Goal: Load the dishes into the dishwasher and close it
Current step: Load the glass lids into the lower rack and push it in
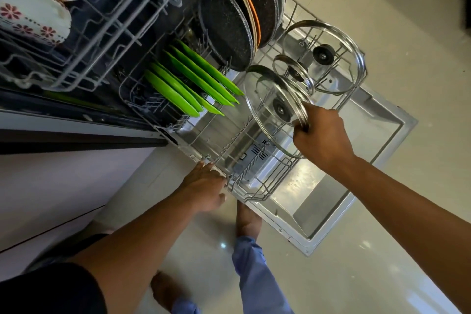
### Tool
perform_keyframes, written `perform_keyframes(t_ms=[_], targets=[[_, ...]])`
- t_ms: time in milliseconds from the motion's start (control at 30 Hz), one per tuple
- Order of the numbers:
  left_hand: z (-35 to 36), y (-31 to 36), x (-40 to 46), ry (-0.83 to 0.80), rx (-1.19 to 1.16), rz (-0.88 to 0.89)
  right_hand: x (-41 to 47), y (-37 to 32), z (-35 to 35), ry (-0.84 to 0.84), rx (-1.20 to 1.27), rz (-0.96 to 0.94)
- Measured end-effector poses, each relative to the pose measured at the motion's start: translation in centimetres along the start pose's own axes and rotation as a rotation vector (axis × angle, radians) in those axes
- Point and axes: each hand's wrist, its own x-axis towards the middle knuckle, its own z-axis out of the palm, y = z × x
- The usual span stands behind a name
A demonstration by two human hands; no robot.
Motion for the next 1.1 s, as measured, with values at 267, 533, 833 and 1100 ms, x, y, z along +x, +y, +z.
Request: perform_keyframes(t_ms=[267, 533, 833, 1100], targets=[[0.3, -0.3, 0.2, 0.012, 0.003, 0.016, 0.9, 0.6, 2.6, -0.039, -0.01, -0.034], [-0.2, -0.2, 0.2, -0.004, 0.011, 0.025, 1.4, -0.1, 5.2, -0.092, -0.07, -0.084], [-0.8, -0.5, 0.4, 0.017, -0.088, 0.009, 1.7, 0.2, 7.0, -0.14, -0.163, -0.027], [-3.4, -0.4, 1.1, 0.13, -0.59, -0.088, 1.7, -0.5, 5.2, -0.158, -0.11, -0.037]])
